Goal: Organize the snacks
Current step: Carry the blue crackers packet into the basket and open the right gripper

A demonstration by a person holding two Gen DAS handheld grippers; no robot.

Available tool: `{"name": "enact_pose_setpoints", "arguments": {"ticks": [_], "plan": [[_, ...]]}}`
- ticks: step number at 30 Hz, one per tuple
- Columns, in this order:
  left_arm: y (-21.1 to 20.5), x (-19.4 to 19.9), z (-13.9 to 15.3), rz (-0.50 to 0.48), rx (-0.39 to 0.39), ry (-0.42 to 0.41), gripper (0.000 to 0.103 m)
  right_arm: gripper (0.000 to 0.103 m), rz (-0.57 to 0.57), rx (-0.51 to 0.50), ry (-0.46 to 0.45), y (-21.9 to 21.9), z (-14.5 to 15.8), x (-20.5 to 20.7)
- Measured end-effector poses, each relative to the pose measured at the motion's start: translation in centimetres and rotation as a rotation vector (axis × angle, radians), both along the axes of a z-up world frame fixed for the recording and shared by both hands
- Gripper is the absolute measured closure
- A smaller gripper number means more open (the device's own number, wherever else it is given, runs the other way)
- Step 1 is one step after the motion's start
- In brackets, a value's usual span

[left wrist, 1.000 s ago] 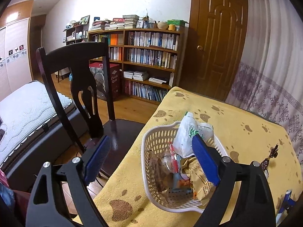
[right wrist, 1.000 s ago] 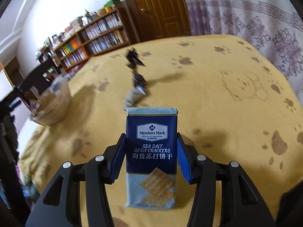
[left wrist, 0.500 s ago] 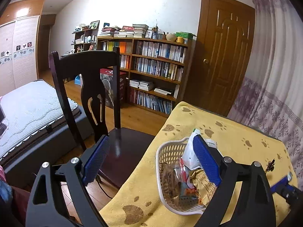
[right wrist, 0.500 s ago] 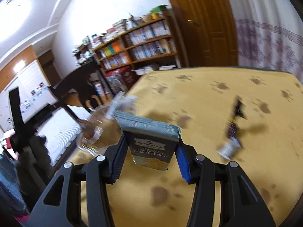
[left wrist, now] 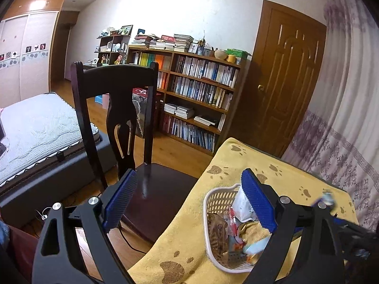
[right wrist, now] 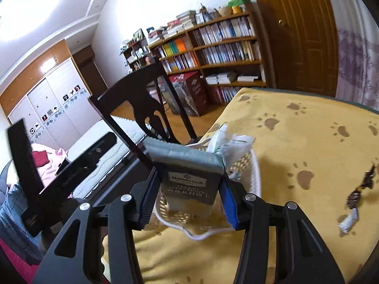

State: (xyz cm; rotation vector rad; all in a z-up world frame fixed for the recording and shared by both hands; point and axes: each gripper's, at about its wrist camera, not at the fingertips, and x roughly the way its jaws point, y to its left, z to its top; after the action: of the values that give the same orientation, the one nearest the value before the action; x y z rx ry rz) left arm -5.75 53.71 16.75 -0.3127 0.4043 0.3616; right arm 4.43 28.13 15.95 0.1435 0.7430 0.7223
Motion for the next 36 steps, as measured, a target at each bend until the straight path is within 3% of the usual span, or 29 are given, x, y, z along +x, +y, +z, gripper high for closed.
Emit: {"name": "enact_pose_setpoints", "arguments": {"ticks": [8,18,25,36], "plan": [[-0.4,0.5,-0.3,-0.012,-0.003,0.013,0.012,0.054,-0.018,-0.028,0.061,3.2,-1.6,3.2],[-0.7,0.7,-0.4,-0.021,0.004,0.02,0.012,0.051,-0.037,0.073,0.154,0.5,-3.6,5.0],[-0.6,0.7,-0.4,-0.017,0.004,0.018,0.012,0.051,-0.013,0.092,0.17,-1.0,-4.2,3.5],[-0.5,0.7,-0.4,-0.016,0.003,0.018,0.012,0.051,0.173,0.186,0.228,-0.8,-4.5,-2.0]]}}
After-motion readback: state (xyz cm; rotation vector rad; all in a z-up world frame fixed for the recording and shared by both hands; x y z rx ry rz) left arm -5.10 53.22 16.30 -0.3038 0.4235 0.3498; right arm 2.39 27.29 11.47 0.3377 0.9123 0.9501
